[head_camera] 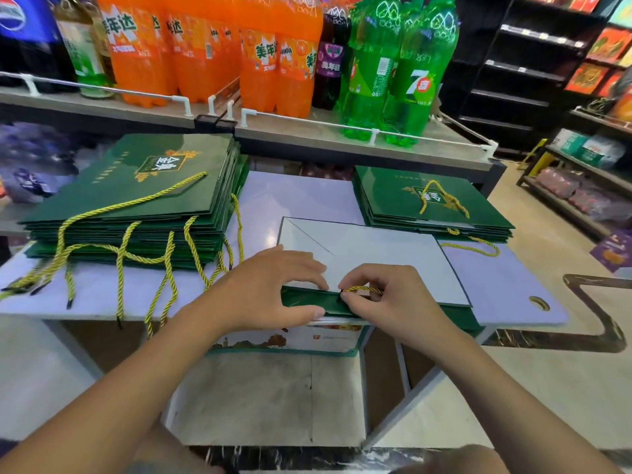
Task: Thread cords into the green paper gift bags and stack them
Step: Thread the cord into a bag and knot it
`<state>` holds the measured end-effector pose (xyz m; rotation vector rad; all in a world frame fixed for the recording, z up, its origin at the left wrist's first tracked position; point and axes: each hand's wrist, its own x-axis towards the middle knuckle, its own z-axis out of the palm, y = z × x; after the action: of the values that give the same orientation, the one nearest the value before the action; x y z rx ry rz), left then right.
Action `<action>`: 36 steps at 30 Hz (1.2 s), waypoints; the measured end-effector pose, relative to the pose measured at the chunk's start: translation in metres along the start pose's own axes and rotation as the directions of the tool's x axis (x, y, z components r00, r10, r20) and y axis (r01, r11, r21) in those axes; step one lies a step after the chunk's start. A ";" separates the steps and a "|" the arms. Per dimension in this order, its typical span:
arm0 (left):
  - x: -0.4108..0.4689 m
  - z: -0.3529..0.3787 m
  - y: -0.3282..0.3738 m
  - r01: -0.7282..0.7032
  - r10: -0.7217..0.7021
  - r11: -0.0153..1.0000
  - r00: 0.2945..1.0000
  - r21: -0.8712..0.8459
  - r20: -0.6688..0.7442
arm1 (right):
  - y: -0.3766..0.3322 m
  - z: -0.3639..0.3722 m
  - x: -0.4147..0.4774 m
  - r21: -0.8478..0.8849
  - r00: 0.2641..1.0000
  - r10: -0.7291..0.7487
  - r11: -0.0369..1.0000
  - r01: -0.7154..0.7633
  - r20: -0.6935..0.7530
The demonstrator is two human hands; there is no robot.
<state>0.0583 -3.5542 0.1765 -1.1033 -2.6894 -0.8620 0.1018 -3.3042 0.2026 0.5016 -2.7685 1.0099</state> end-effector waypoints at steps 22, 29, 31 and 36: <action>-0.006 0.005 0.003 -0.167 0.197 0.976 0.952 0.139 -0.234 | -0.022 -0.016 0.002 -0.316 0.984 -0.087 0.940 0.132 0.153; -0.006 0.002 0.004 -0.171 0.206 0.974 0.943 0.150 -0.262 | -0.029 -0.011 -0.010 -0.464 0.986 -0.166 0.873 0.151 0.008; -0.007 0.001 0.006 -0.190 0.235 0.966 0.927 0.175 -0.293 | -0.036 -0.011 -0.023 -0.362 0.950 -0.217 0.924 0.125 -0.226; -0.006 0.002 0.007 -0.231 0.315 0.940 0.868 0.250 -0.383 | -0.050 0.018 -0.049 0.009 0.959 0.178 0.983 -0.181 -0.221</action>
<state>0.0680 -3.5524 0.1760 -1.0765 -2.1474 -0.6719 0.1650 -3.3389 0.2066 0.1262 -2.6527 1.0167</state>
